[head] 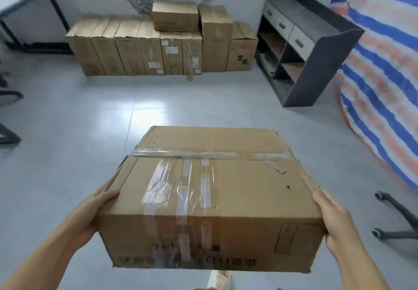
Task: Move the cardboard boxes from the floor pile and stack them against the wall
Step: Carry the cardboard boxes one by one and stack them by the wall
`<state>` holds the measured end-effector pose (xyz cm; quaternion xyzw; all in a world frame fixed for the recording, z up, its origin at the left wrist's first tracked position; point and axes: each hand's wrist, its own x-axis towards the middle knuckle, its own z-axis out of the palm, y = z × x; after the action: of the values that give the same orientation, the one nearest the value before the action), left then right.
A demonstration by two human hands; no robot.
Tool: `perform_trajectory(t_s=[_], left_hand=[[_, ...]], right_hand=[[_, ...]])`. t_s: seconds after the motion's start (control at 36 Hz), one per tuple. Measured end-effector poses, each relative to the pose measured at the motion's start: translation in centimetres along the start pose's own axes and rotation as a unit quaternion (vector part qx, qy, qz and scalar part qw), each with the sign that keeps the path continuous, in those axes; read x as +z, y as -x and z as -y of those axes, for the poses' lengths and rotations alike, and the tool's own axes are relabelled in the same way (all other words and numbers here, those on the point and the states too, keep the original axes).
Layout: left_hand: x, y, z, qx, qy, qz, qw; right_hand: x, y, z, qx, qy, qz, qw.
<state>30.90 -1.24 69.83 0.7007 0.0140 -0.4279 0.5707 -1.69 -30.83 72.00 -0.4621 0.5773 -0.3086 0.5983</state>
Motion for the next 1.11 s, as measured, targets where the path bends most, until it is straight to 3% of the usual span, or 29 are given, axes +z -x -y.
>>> perform_trajectory(t_s=[0.39,0.78,1.11], left_hand=[[-4.6,-9.1,-6.7,0.006,0.117,-0.117,0.986],[-16.9,-26.1,-23.2,0.004,0.089,-0.137,0.987],[-17.7,-42.2,-34.4,0.015,0.071,-0.108,0.991]], right_hand=[[20.2,-13.5,8.4,-0.034,0.092,0.154,0.983],[43.4,-20.7,13.1,0.006,0.063,0.137,0.988],[55.5,-32.3,18.9,0.001,0.046,0.127,0.991]])
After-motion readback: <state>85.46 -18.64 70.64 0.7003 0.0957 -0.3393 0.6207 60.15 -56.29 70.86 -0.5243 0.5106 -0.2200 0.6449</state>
